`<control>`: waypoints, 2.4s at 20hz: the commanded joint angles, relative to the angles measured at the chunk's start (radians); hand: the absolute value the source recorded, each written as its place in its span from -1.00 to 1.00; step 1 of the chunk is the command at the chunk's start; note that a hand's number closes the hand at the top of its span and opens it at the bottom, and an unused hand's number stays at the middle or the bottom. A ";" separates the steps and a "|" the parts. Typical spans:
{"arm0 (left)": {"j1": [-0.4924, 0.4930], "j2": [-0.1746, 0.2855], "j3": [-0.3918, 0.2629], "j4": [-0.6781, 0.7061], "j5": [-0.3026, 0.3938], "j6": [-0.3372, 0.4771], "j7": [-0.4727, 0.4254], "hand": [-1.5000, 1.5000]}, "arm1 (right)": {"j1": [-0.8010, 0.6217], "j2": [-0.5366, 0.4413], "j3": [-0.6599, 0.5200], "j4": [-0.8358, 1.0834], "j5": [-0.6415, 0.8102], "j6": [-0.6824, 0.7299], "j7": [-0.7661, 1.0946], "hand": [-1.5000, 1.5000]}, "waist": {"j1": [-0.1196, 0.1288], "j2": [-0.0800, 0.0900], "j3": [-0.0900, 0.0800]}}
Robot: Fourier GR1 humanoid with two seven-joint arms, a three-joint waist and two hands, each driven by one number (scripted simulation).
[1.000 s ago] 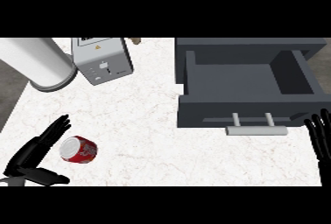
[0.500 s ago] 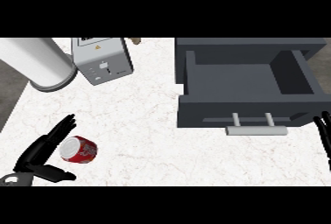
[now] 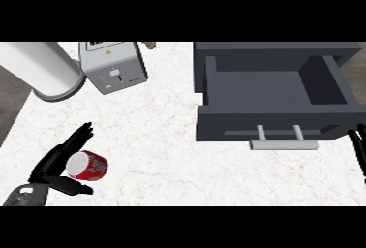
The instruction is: Pick up the can, place it into the drawer and close the drawer
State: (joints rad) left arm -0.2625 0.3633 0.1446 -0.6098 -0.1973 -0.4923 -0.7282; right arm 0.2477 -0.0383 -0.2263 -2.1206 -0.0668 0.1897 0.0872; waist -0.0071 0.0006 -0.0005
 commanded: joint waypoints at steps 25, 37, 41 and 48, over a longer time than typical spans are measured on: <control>0.047 -0.131 -0.103 -0.221 0.107 -0.124 0.096 1.00 | 0.100 0.037 0.048 -0.064 0.013 -0.010 -0.035 -1.00 | 0.007 -0.003 0.001; -0.048 -0.282 0.125 -0.400 0.275 0.423 0.368 1.00 | 0.047 0.024 -0.007 -0.088 -0.035 0.016 0.052 -1.00 | 0.008 -0.003 0.001; -0.002 -0.359 0.021 -0.608 0.249 0.497 0.494 1.00 | 0.012 -0.025 -0.102 -0.021 -0.086 0.039 0.003 -1.00 | 0.011 -0.004 0.002; -0.025 -0.362 -0.087 -0.818 0.201 0.533 0.671 1.00 | 0.097 0.038 -0.033 -0.100 -0.051 0.027 -0.006 -1.00 | 0.007 -0.005 0.001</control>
State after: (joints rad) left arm -0.2984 0.0273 0.1318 -1.2749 0.0275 0.0012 -0.1669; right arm 0.3165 -0.0119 -0.2712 -2.1854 -0.1145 0.2223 0.0752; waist -0.0016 -0.0027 0.0007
